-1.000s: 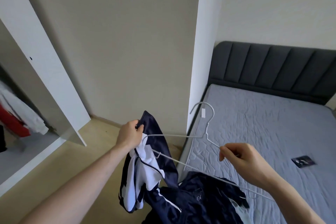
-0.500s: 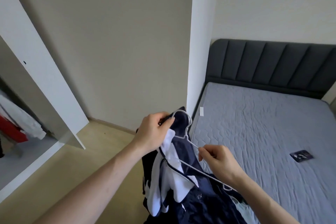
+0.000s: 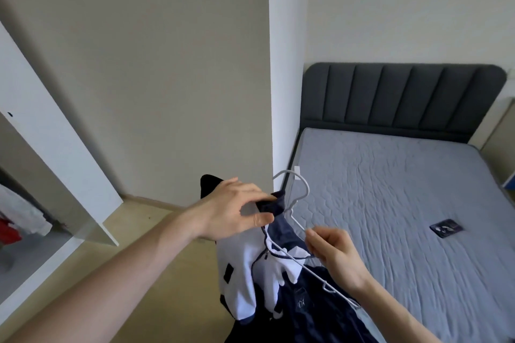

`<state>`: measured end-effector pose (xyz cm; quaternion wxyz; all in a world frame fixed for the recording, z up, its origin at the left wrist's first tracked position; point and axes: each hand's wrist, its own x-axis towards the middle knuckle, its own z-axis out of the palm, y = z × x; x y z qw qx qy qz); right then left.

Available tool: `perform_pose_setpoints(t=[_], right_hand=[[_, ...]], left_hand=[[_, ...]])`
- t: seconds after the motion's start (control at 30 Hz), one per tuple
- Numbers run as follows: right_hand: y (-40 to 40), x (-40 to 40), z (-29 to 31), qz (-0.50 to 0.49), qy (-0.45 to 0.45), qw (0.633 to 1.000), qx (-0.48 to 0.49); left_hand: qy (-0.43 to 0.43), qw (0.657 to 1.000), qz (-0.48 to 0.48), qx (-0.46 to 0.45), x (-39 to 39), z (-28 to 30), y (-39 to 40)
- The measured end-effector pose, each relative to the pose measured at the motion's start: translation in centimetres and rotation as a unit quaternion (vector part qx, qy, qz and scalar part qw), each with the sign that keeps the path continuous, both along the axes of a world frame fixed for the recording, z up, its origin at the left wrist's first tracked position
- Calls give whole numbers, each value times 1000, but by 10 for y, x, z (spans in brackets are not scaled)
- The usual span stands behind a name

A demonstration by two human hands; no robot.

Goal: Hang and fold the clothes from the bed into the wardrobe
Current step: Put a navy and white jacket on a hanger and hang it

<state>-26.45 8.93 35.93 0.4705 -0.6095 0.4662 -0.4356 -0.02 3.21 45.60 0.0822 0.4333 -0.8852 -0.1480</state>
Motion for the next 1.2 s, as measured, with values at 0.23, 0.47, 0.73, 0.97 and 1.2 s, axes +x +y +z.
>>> perform_pose_setpoints(t=[0.23,0.47,0.73,0.97,1.2], right_hand=[[3,-13,2,-34,-17,999,-9],[6,-51,-35,-376,-41,924,53],[12,35,-72,-137,-46,917,372],[-36,66,-47,-97,-14,917,387],[-64,79,-45,-69,65,950,297]], left_hand=[[-26,991,51,-122,25,-2,-28],[26,972,118,-201,48,17,-34],[9,961,115,-251,51,40,-37],[-5,961,104,-256,51,49,-31],[-4,963,112,-247,60,49,-26]])
